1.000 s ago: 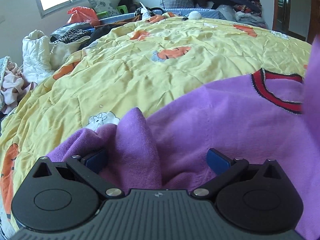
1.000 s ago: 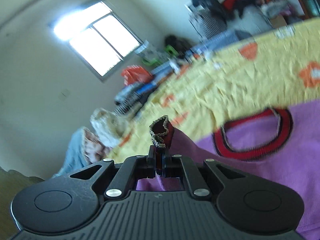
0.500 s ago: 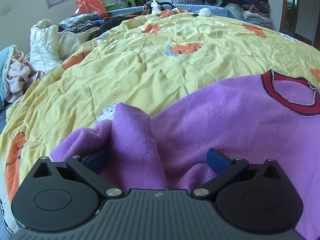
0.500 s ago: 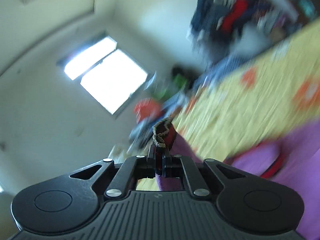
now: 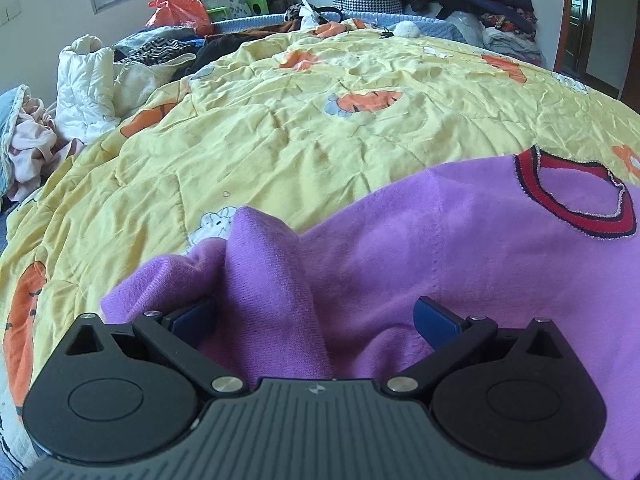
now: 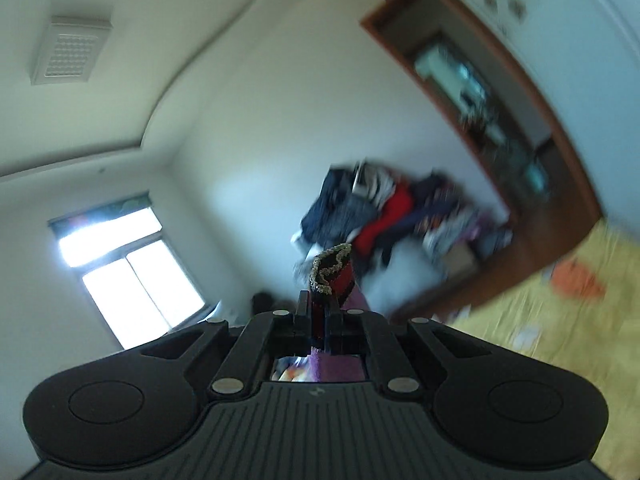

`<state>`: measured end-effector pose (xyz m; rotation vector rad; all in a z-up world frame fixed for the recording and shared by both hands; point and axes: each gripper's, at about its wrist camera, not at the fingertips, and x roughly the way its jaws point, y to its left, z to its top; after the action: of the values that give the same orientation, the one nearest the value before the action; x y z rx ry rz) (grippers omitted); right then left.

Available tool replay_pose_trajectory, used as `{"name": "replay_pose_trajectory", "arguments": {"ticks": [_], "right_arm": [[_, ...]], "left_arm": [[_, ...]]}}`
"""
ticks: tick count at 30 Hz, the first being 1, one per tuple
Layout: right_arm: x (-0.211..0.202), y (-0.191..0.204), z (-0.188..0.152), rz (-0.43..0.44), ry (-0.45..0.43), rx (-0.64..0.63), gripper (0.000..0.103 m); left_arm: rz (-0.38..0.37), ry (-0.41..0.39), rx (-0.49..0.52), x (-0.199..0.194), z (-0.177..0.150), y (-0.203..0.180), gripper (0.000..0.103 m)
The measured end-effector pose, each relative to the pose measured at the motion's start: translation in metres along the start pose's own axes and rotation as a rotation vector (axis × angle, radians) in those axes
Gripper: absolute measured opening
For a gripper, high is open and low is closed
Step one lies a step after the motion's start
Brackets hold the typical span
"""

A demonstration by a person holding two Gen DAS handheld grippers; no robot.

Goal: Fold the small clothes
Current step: 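Lift the sleeve with the right tool and fold it across the sweater body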

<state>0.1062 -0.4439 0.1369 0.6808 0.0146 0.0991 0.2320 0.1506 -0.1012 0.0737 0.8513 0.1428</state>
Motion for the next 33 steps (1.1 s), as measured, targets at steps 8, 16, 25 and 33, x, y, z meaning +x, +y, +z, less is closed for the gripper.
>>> {"name": "replay_pose_trajectory", "arguments": {"ticks": [8,16,25,33], "right_arm": [[0.082,0.051,-0.11,0.133,0.278,0.027,0.005],[0.152,0.102,-0.32,0.205,0.666,0.06,0.005],[0.157,0.139,-0.397,0.264,0.795,0.077,0.005],[0.148,0.163,-0.449,0.265,0.892,0.007,0.005]], "left_arm": [[-0.007,-0.002,-0.012,-0.001,-0.001,0.008,0.103],[0.006,0.003,-0.013,-0.002,0.001,0.019,0.103],[0.013,0.003,-0.031,-0.01,0.006,0.032,0.103],[0.024,0.007,-0.051,-0.015,0.008,0.04,0.103]]}}
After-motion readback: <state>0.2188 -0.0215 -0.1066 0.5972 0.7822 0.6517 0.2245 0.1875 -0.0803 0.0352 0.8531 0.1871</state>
